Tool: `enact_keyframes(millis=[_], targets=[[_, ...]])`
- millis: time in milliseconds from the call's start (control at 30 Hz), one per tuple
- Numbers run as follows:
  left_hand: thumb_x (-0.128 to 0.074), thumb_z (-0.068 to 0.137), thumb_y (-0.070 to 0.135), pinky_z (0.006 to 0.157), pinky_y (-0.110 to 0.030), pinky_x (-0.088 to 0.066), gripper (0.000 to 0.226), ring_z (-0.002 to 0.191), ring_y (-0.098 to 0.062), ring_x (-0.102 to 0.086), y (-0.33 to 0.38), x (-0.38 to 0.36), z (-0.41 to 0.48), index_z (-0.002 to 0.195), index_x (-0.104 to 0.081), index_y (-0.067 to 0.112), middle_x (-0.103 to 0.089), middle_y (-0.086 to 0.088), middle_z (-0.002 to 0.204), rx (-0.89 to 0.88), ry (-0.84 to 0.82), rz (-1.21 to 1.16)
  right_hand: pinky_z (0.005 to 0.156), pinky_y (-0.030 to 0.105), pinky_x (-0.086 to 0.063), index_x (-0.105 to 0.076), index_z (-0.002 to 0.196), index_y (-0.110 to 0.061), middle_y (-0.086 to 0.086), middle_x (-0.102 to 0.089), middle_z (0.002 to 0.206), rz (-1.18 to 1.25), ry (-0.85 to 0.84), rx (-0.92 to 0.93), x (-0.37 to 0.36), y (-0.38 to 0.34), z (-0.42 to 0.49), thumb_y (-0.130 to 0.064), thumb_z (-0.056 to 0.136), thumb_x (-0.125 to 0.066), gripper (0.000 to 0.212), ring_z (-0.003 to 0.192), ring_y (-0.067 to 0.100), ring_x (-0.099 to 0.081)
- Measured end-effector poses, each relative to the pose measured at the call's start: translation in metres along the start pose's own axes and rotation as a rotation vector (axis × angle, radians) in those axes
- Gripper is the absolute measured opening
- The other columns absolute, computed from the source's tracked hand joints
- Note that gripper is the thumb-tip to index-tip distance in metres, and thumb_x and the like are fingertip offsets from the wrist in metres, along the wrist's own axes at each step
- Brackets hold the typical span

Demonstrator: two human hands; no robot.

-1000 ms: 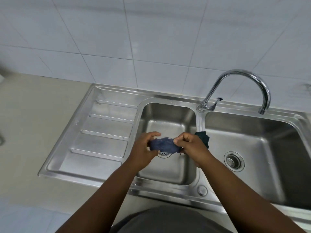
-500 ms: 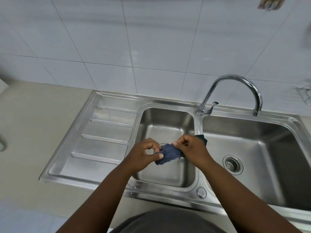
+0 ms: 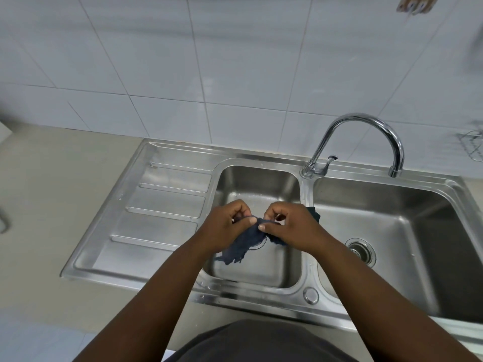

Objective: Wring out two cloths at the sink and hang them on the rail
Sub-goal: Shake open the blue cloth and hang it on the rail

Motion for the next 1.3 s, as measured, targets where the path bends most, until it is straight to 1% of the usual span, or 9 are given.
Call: enact_keyframes(millis=[200, 400, 567, 700, 833, 1000, 1067, 1167, 1300], targets=[[-0.070, 0.079, 0.044, 0.065, -0.027, -0.049, 0.028, 0.070, -0.014, -0.059, -0.007, -0.011, 0.003, 0.089, -0.063, 0.019, -0.065, 0.001, 0.078, -0.020, -0.217, 0.296, 0.059, 0.031, -0.043, -0.048, 0.079, -0.021, -0.007, -0.057, 0.067, -0.340, -0.091, 0.031, 0.006, -0.001, 0.006, -0.035, 0.090, -0.061, 0.022, 0.061, 0.012, -0.051], [-0.062, 0.087, 0.041, 0.064, -0.018, -0.038, 0.014, 0.065, -0.007, -0.055, -0.016, 0.023, 0.005, 0.080, -0.060, 0.029, -0.058, 0.011, 0.073, 0.068, -0.128, 0.446, 0.063, 0.031, -0.049, -0.053, 0.075, -0.031, -0.010, -0.059, 0.068, -0.536, -0.195, -0.055, 0.015, 0.022, -0.002, -0.057, 0.079, -0.063, 0.027, 0.065, 0.008, -0.055], [-0.066, 0.086, 0.035, 0.073, -0.026, -0.049, 0.011, 0.074, -0.014, -0.062, -0.024, 0.043, 0.005, 0.083, -0.065, 0.024, -0.065, 0.005, 0.079, 0.126, -0.101, 0.413, 0.059, 0.024, -0.039, -0.050, 0.064, -0.031, -0.007, -0.052, 0.065, -0.513, -0.368, -0.169, 0.014, 0.043, -0.014, -0.032, 0.085, -0.067, 0.027, 0.059, 0.007, -0.048], [-0.064, 0.088, 0.022, 0.069, -0.021, -0.042, 0.006, 0.083, -0.018, -0.061, -0.034, 0.037, 0.007, 0.092, -0.066, 0.017, -0.062, 0.003, 0.086, 0.182, -0.214, 0.516, 0.064, 0.030, -0.053, -0.057, 0.068, -0.034, -0.006, -0.060, 0.076, -0.570, -0.375, -0.209, 0.026, 0.045, -0.004, -0.016, 0.086, -0.064, 0.026, 0.067, 0.017, -0.063], [-0.063, 0.087, 0.005, 0.067, -0.026, -0.056, 0.016, 0.078, -0.019, -0.065, -0.004, 0.084, 0.021, 0.084, -0.065, 0.020, -0.065, 0.000, 0.085, 0.189, 0.065, 0.385, 0.082, 0.031, -0.049, -0.074, 0.098, -0.024, 0.008, -0.071, 0.102, -0.634, 0.072, -0.123, 0.083, 0.006, 0.019, -0.007, 0.089, -0.055, 0.028, 0.093, 0.026, -0.064], [-0.067, 0.084, 0.001, 0.082, -0.012, -0.047, 0.008, 0.083, -0.004, -0.057, 0.116, 0.150, -0.030, 0.089, -0.070, 0.006, -0.064, 0.005, 0.090, -0.421, 0.831, 0.423, 0.088, 0.029, -0.046, -0.072, 0.105, -0.008, 0.002, -0.068, 0.098, -0.467, 0.933, 0.389, 0.152, -0.106, -0.044, -0.004, 0.090, -0.059, 0.020, 0.097, 0.022, -0.058], [-0.067, 0.082, 0.000, 0.078, -0.018, -0.046, 0.009, 0.084, -0.015, -0.063, 0.091, 0.132, -0.022, 0.085, -0.071, 0.007, -0.069, -0.002, 0.087, -0.360, 0.707, 0.497, 0.087, 0.039, -0.048, -0.071, 0.099, -0.014, 0.001, -0.069, 0.097, -0.741, 0.718, 0.307, 0.127, -0.082, -0.025, -0.010, 0.089, -0.056, 0.018, 0.097, 0.027, -0.055], [-0.073, 0.075, 0.003, 0.071, -0.009, -0.039, 0.012, 0.082, -0.025, -0.069, -0.020, 0.070, 0.001, 0.081, -0.077, 0.012, -0.075, -0.010, 0.085, 0.110, 0.104, 0.526, 0.073, 0.036, -0.051, -0.066, 0.088, -0.023, 0.005, -0.070, 0.087, -0.788, -0.059, -0.152, 0.059, 0.039, -0.005, -0.024, 0.090, -0.053, 0.013, 0.083, 0.029, -0.064], [-0.074, 0.077, 0.008, 0.063, -0.007, -0.037, 0.008, 0.074, -0.016, -0.063, -0.056, 0.050, -0.011, 0.079, -0.075, 0.016, -0.071, -0.002, 0.079, 0.246, 0.057, 0.384, 0.060, 0.016, -0.040, -0.064, 0.087, -0.016, -0.008, -0.062, 0.074, -0.369, 0.076, -0.224, 0.056, 0.058, -0.015, -0.020, 0.097, -0.050, 0.017, 0.067, 0.003, -0.057]])
Point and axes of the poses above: each hand's wrist, its own z-axis towards the middle knuckle, its own x-axis out of the back of the hand, y = z × x, the point moved 10 cm from there along z, towards the middle knuckle
